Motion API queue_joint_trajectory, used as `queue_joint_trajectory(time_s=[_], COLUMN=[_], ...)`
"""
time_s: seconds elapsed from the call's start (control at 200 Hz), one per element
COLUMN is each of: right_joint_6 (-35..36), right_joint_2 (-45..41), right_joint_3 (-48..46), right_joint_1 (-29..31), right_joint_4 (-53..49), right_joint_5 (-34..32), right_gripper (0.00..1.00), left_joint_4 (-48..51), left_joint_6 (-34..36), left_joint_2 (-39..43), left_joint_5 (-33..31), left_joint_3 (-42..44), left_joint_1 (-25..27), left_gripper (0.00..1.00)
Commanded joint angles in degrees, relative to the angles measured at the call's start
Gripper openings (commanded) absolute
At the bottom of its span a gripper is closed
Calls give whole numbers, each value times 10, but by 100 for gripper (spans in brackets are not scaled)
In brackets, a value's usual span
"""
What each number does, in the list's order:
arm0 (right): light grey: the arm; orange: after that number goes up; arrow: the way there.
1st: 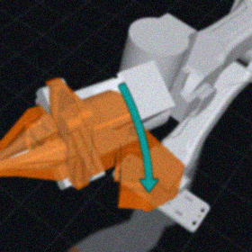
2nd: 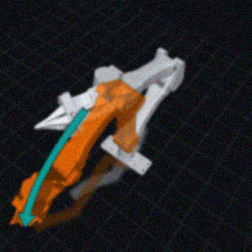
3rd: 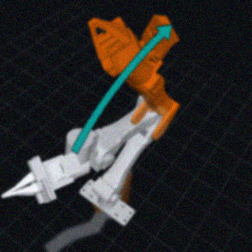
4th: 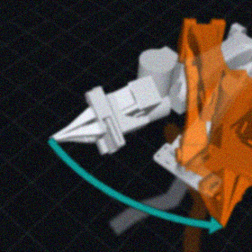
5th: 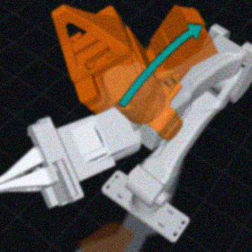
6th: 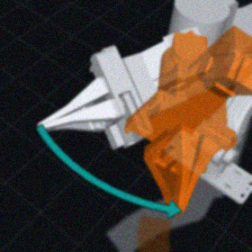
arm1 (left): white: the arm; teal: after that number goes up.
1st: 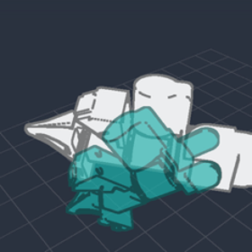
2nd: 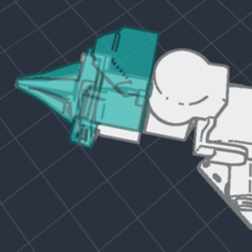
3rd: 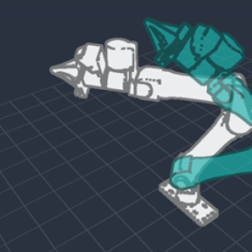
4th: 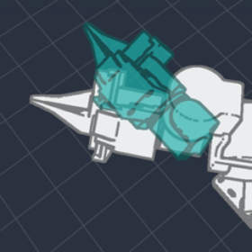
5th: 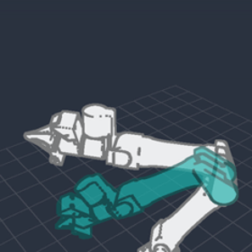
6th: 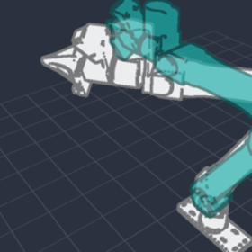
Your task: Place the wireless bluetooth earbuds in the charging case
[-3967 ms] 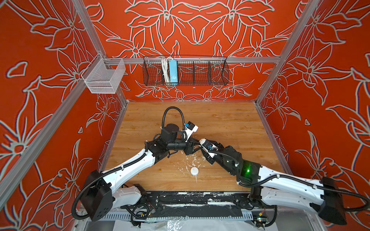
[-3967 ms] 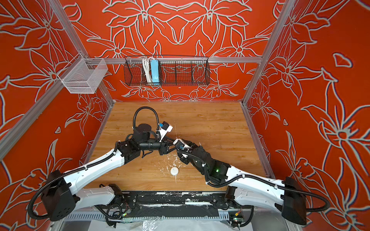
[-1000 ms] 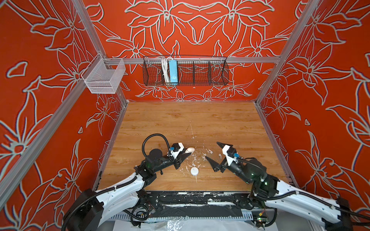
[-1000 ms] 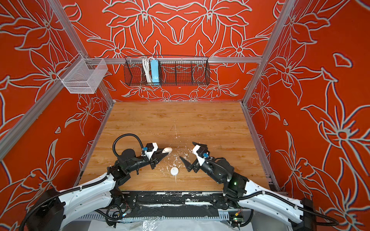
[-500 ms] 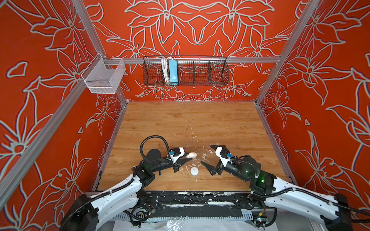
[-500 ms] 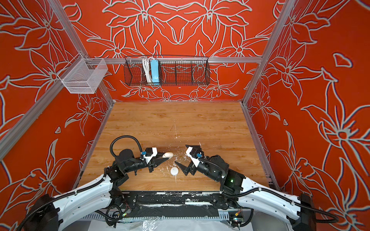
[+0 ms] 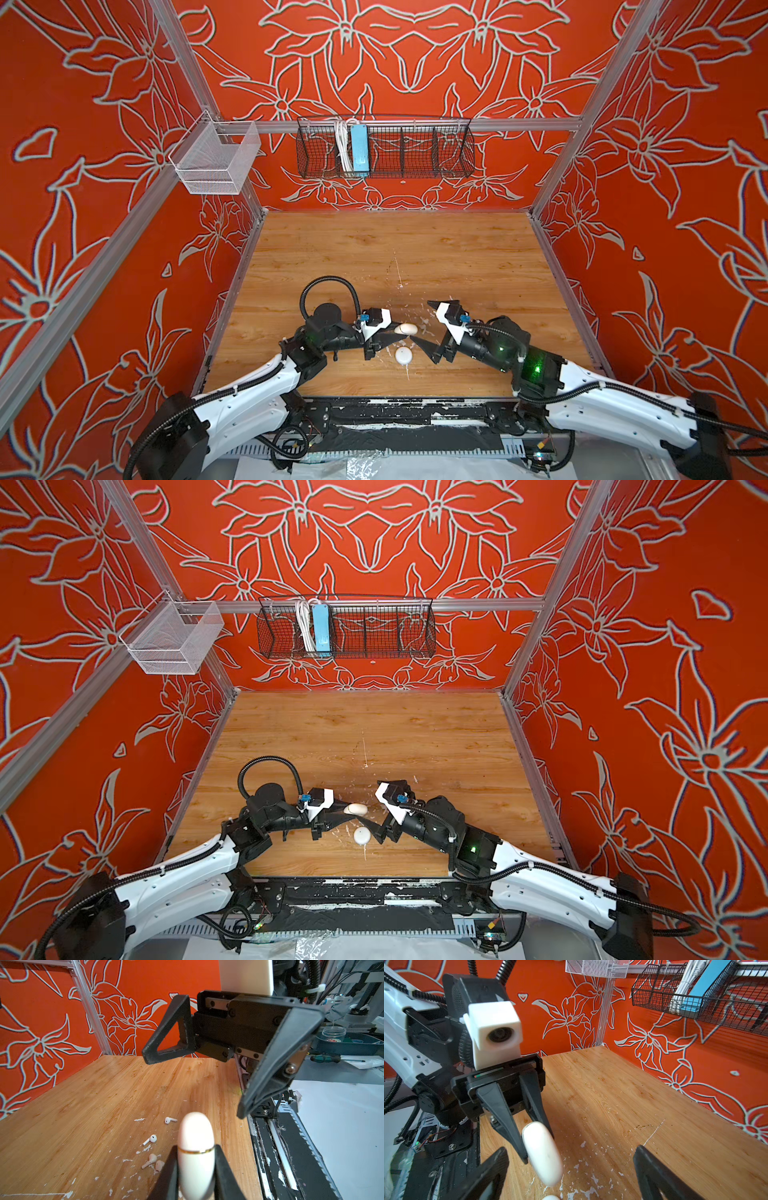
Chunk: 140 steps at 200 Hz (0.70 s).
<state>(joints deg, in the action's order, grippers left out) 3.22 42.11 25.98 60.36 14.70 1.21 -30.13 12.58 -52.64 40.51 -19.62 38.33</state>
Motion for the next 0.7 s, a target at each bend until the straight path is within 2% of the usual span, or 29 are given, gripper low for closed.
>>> queue_joint_trajectory(time_s=[0.0, 0.696], right_joint_6=[9, 8], right_joint_2=[5, 42], right_joint_3=[6, 17], right_joint_1=[0, 0], right_joint_4=[9, 2], right_joint_5=[-9, -77], right_gripper=[96, 94], left_joint_4=[7, 18], left_joint_6=[17, 20], left_joint_2=[-2, -3], left_joint_5=[25, 48], left_joint_3=[-16, -26], left_joint_1=[5, 16], left_gripper=[0, 0])
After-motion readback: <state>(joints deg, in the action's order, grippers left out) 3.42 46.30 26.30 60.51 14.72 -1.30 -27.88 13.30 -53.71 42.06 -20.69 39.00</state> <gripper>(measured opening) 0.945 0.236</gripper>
